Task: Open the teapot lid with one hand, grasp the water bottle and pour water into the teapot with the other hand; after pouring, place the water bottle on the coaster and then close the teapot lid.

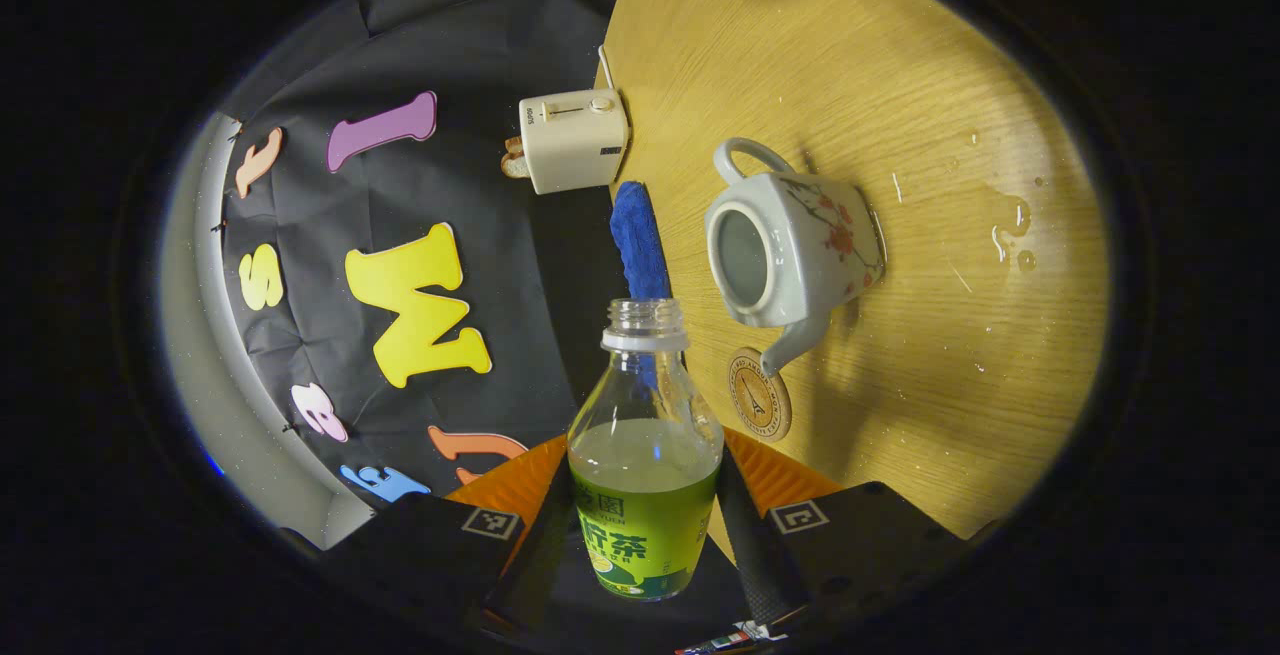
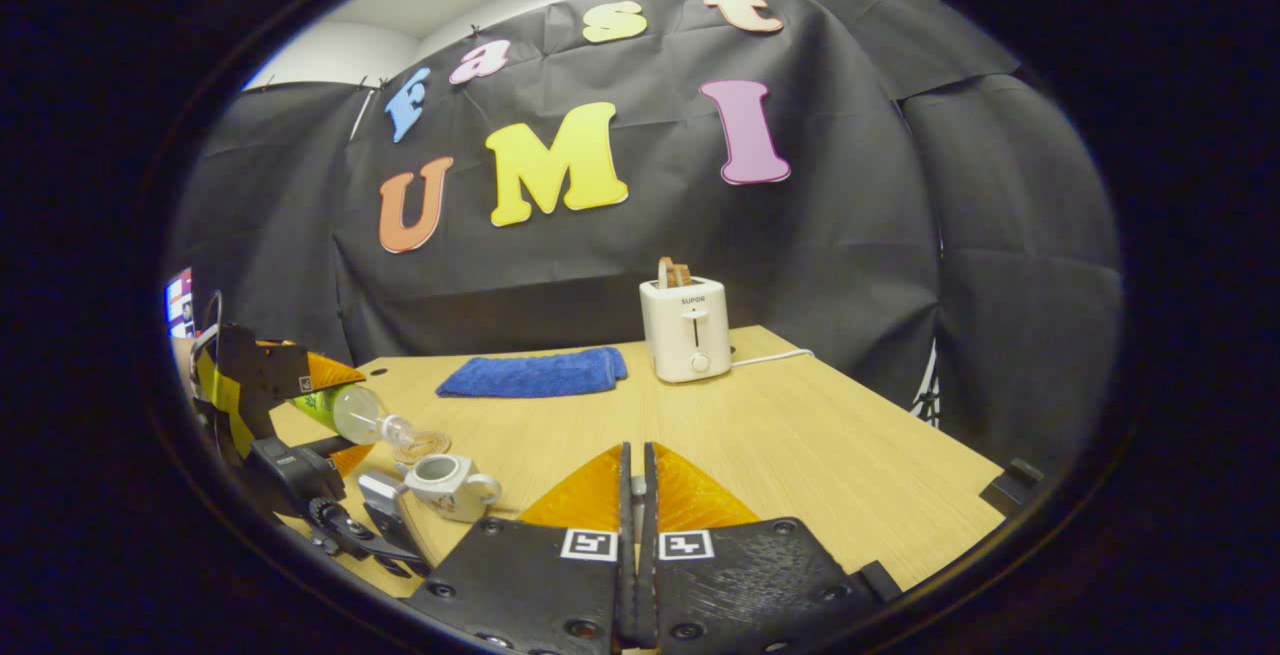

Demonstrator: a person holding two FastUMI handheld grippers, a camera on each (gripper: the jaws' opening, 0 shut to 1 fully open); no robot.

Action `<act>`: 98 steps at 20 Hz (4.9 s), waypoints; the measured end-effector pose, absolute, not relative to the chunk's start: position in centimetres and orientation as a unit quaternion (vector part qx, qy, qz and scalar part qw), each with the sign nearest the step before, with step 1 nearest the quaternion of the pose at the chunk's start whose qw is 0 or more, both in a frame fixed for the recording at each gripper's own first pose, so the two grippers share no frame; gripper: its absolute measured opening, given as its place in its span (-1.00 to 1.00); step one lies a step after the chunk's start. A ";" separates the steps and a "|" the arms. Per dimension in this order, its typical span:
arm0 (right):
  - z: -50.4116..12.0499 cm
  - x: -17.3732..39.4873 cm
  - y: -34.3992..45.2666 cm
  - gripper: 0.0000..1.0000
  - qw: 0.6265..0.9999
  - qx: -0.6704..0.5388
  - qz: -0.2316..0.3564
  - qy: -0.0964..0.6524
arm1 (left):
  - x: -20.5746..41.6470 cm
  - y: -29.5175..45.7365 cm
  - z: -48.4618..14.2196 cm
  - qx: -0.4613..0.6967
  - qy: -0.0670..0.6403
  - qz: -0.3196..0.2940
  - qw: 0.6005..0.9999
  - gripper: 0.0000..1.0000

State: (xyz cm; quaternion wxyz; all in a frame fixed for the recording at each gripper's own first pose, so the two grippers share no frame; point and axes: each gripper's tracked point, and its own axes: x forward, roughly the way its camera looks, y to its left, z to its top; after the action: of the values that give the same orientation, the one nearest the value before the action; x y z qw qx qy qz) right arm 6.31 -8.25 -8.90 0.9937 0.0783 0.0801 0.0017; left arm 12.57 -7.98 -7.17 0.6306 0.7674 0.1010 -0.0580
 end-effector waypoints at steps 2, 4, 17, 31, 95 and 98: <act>-8.9 6.3 -8.5 -0.99 0.994 0.079 0.001 0.080 | 12.5 -8.4 -7.4 0.774 0.100 -0.059 0.622 0.51; -8.9 6.3 -8.7 -0.99 0.993 0.082 -0.001 0.080 | 12.5 -8.7 -7.7 0.784 0.099 -0.059 0.611 0.51; -8.7 6.2 -9.6 -0.99 0.993 0.086 -0.010 0.079 | 12.5 -8.5 -7.2 0.827 0.103 -0.057 0.550 0.46; -8.4 6.0 -9.4 -0.99 0.993 0.083 -0.006 0.078 | 12.8 -9.1 -5.5 0.855 0.093 -0.046 0.508 0.51; -8.0 5.5 -8.2 -0.99 0.996 0.059 -0.004 0.069 | 17.8 -6.7 -0.6 0.227 -0.034 -0.059 0.972 0.53; -7.9 5.6 -8.2 -0.99 0.996 0.056 -0.004 0.064 | 18.3 -6.5 -0.2 0.134 -0.049 -0.063 0.988 0.54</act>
State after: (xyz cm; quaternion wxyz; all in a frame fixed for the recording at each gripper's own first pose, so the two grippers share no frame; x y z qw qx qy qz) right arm 5.63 -8.25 -7.88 0.9964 0.0562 0.0636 -0.0038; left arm 18.27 -6.46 -0.21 0.9877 0.1345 -0.0493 -0.0630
